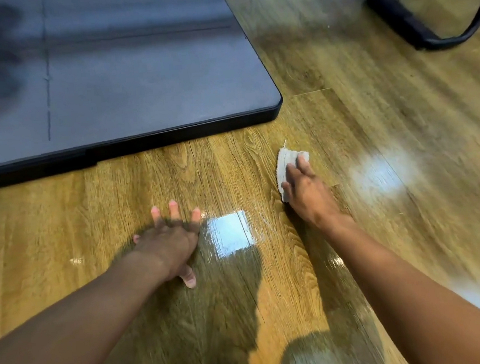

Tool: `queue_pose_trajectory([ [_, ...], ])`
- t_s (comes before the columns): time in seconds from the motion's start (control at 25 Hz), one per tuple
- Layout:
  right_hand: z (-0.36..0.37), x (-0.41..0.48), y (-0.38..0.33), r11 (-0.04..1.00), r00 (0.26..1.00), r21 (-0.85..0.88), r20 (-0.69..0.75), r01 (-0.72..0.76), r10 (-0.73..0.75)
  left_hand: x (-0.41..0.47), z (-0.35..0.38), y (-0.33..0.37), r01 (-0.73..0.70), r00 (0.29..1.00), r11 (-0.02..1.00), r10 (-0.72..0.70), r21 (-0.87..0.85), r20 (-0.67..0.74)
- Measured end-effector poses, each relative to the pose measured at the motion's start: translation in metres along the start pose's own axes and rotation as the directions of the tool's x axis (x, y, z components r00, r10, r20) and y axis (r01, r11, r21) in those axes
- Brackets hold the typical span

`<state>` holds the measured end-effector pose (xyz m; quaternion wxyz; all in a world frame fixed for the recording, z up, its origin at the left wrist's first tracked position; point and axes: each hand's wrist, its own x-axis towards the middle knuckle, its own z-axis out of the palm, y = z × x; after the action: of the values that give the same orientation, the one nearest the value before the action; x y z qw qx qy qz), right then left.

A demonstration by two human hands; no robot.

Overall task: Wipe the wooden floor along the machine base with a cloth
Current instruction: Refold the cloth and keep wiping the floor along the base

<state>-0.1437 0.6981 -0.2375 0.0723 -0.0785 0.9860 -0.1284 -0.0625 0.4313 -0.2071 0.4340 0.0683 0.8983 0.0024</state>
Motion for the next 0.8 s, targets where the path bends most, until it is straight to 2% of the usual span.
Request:
queue_pose_trajectory([
  [0.08, 0.006, 0.022, -0.005, 0.997, 0.998, -0.046, 0.004, -0.064, 0.064, -0.001, 0.0, 0.001, 0.003, 1.0, 1.0, -0.003, -0.002, 0.002],
  [0.2, 0.003, 0.074, -0.01, 0.995, 0.995, -0.063, 0.051, -0.08, 0.083, -0.002, -0.002, 0.001, 0.0, 1.0, 1.0, 0.0, -0.018, 0.005],
  [0.32, 0.0, 0.108, -0.018, 0.989, 0.985, -0.027, 0.095, -0.144, 0.146, -0.004, -0.004, 0.003, -0.001, 1.0, 1.0, 0.001, -0.01, 0.017],
  [0.44, 0.002, 0.095, -0.013, 0.99, 0.997, -0.121, 0.027, -0.068, 0.072, -0.004, -0.004, 0.004, -0.006, 1.0, 1.0, 0.006, -0.013, 0.015],
  [0.56, 0.01, 0.051, 0.01, 0.992, 1.0, -0.128, -0.011, -0.007, 0.006, -0.004, -0.003, 0.004, -0.003, 1.0, 0.999, 0.004, -0.046, 0.017],
  [0.64, 0.011, 0.036, 0.019, 0.994, 0.999, -0.107, 0.0, -0.033, 0.033, -0.002, -0.002, 0.006, 0.0, 1.0, 0.999, 0.0, -0.036, 0.011],
  [0.8, 0.011, 0.079, -0.004, 0.991, 0.994, -0.096, 0.032, -0.098, 0.101, -0.002, -0.002, 0.005, -0.006, 1.0, 1.0, 0.006, -0.02, 0.012],
])
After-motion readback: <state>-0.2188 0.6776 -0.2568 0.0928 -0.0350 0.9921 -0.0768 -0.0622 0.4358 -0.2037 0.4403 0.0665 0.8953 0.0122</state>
